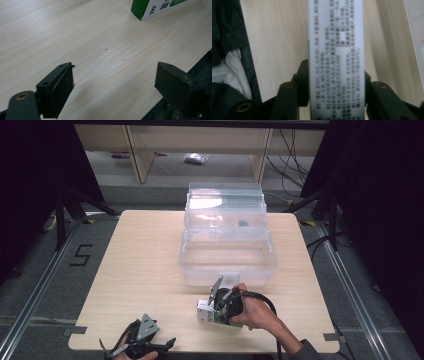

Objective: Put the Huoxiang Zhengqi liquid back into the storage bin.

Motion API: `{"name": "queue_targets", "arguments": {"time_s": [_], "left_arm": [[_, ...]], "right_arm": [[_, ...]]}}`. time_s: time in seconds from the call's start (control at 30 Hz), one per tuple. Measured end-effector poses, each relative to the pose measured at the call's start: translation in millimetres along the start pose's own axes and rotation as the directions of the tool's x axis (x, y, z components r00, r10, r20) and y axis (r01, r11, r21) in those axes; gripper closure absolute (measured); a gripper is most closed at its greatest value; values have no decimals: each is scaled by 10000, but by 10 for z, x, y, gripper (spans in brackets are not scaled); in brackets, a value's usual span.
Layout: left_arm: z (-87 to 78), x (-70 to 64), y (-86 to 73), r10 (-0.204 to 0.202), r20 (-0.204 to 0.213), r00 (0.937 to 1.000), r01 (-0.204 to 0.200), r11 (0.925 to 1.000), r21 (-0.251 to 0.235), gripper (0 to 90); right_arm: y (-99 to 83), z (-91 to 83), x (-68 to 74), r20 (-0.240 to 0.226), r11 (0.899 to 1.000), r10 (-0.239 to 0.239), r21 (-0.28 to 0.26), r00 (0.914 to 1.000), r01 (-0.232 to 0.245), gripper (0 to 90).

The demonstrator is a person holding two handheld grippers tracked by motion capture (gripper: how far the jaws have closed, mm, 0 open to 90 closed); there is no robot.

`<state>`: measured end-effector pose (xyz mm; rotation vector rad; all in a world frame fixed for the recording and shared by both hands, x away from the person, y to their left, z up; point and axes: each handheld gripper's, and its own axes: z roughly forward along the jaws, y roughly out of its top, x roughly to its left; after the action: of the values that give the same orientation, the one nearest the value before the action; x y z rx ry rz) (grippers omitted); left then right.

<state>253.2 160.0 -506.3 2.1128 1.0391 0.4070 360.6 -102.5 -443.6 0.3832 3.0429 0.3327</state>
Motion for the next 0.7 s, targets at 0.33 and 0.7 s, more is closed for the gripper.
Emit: {"name": "queue_targets", "arguments": {"time_s": [0.33,0.7], "left_arm": [[7,-2,-2,-116,21,9999,116,9999,-99,148],[9,13,-3,28,-68,10000,-28,10000,-22,148]], "right_arm": [[-4,-31,-1,135,9999,-18,106,9999,17,646],[-57,-173,-85,-270,10000,60,-10,9996,-60,648]]}}
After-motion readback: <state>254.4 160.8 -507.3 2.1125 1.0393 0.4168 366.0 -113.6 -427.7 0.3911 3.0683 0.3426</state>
